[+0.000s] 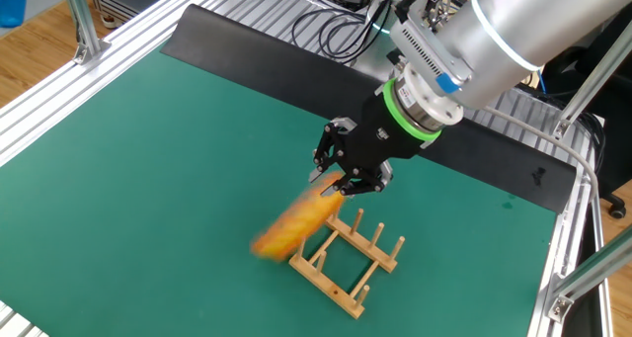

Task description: Put the dish on the dish rack

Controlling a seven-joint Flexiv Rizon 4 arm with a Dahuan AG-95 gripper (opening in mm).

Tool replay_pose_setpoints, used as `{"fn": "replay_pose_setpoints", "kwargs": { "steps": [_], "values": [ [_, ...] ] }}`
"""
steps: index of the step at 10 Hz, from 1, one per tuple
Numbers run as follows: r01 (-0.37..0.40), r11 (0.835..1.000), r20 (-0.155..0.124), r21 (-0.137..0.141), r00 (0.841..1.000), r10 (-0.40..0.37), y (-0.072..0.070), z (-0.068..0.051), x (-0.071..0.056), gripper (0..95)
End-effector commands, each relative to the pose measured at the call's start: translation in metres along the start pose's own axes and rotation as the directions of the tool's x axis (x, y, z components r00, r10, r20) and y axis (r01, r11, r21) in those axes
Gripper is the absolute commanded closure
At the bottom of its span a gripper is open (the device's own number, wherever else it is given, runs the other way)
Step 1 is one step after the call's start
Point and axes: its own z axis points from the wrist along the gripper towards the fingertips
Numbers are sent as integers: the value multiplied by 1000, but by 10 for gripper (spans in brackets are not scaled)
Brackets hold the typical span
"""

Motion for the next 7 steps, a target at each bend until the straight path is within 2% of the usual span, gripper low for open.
{"fn": "replay_pose_setpoints", "kwargs": {
  "steps": [1,2,3,4,5,7],
  "values": [
    [-13,1000,-14,-10,1000,13,0,1,0,760],
    [-21,1000,-33,-20,999,20,0,2,-1,760],
    [-38,998,-64,-42,997,35,0,2,-1,570],
    [-50,997,-84,-62,995,45,-1,3,-2,570],
    [-52,996,-92,-69,995,46,-2,4,-4,570],
    [-60,993,-108,-99,993,49,-7,13,-10,570]
  ]
}}
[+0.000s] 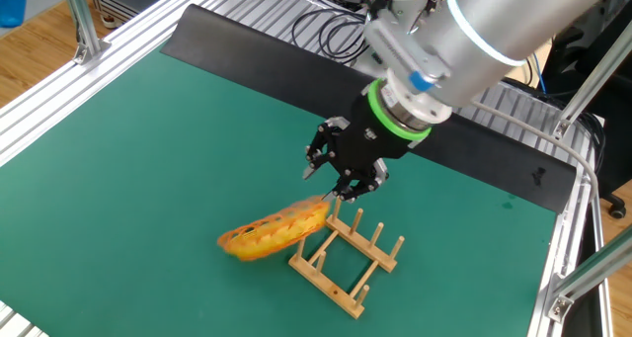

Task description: Put the dish on the dish rack

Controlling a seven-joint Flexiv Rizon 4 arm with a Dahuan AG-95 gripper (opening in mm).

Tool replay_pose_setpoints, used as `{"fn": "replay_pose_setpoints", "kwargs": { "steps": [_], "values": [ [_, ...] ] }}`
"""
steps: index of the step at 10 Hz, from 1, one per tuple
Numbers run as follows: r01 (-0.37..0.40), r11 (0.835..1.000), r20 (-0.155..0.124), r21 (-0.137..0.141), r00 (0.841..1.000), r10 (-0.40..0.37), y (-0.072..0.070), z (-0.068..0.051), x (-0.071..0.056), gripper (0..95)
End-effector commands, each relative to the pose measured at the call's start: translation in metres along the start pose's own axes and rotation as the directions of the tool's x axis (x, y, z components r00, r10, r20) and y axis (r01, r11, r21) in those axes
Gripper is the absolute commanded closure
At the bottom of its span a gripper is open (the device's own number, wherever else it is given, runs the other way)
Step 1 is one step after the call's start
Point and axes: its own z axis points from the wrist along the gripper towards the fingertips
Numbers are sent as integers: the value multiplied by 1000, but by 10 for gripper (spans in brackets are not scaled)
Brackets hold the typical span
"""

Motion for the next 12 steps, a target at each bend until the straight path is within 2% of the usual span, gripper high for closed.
{"fn": "replay_pose_setpoints", "kwargs": {
  "steps": [1,3,4,6,7,9,11,12],
  "values": [
    [-26,999,-22,-38,999,26,-6,9,-9,570],
    [-99,994,-72,-36,993,96,-10,13,-15,570],
    [-130,991,-82,-40,989,127,-10,14,-17,570],
    [-267,960,-114,-88,960,257,-10,16,-20,570],
    [-328,939,-128,-100,940,315,-10,18,-21,570],
    [-377,922,-129,-89,922,364,-8,23,-22,570],
    [-434,896,-145,-94,896,419,-8,26,-24,570],
    [-437,894,-148,-97,895,421,-10,27,-25,570]
  ]
}}
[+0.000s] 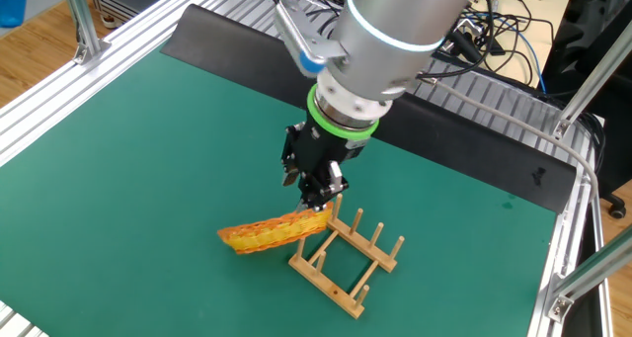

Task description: Put the dish on the dish rack

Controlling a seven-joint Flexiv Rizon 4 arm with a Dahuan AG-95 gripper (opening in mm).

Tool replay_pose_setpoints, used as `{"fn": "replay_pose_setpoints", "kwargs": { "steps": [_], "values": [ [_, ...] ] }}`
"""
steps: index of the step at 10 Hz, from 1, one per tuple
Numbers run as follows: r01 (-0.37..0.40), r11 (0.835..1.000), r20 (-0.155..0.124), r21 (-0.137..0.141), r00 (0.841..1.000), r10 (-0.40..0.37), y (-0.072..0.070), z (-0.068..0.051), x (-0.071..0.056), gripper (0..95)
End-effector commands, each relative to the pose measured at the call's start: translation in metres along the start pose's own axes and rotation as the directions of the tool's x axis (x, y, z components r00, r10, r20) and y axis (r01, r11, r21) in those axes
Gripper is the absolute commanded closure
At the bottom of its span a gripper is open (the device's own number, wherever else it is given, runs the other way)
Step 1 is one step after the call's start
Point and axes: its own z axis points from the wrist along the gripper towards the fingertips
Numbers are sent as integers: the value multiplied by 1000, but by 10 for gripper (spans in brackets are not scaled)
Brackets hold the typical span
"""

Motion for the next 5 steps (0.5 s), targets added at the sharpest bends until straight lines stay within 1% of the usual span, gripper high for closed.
{"fn": "replay_pose_setpoints", "kwargs": {
  "steps": [1,2,3,4,5],
  "values": [
    [-33,999,-11,-15,999,33,0,5,-7,570],
    [-24,999,-15,-23,1000,24,-1,6,-12,570],
    [-30,999,-19,-38,999,29,-2,6,-14,570],
    [-68,991,-48,-118,997,63,-5,10,-19,570],
    [-89,985,-60,-146,995,81,-8,14,-24,570]
  ]
}}
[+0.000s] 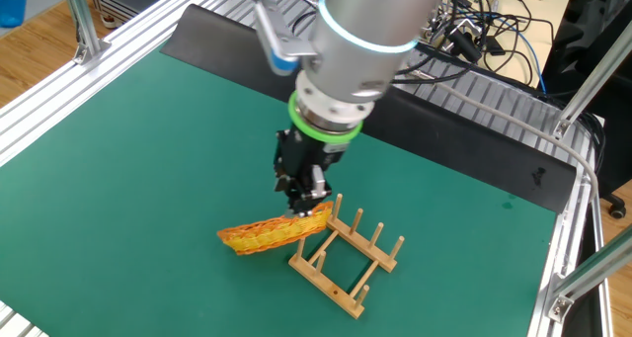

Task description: Put the dish on the dish rack

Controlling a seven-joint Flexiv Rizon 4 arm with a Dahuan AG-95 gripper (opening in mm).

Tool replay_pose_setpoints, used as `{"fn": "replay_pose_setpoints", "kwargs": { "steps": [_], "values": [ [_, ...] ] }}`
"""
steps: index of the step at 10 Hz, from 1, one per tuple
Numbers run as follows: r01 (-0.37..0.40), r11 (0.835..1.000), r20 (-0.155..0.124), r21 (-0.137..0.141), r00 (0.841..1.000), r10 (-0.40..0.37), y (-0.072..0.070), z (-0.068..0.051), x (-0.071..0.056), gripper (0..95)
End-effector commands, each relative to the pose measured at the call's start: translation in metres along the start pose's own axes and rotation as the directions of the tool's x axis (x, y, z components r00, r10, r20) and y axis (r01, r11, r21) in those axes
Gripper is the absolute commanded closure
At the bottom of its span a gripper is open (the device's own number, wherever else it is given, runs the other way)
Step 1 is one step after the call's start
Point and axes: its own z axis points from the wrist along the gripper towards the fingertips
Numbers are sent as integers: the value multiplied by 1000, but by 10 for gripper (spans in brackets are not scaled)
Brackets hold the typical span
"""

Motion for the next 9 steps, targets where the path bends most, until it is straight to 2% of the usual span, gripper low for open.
{"fn": "replay_pose_setpoints", "kwargs": {
  "steps": [1,2,5,9],
  "values": [
    [-53,993,-35,-107,998,50,-5,6,-7,570],
    [-87,989,-39,-124,996,83,-5,10,-8,570],
    [-136,974,-18,-181,991,135,-3,22,-5,570],
    [-154,970,-17,-186,988,154,-1,29,-4,570]
  ]
}}
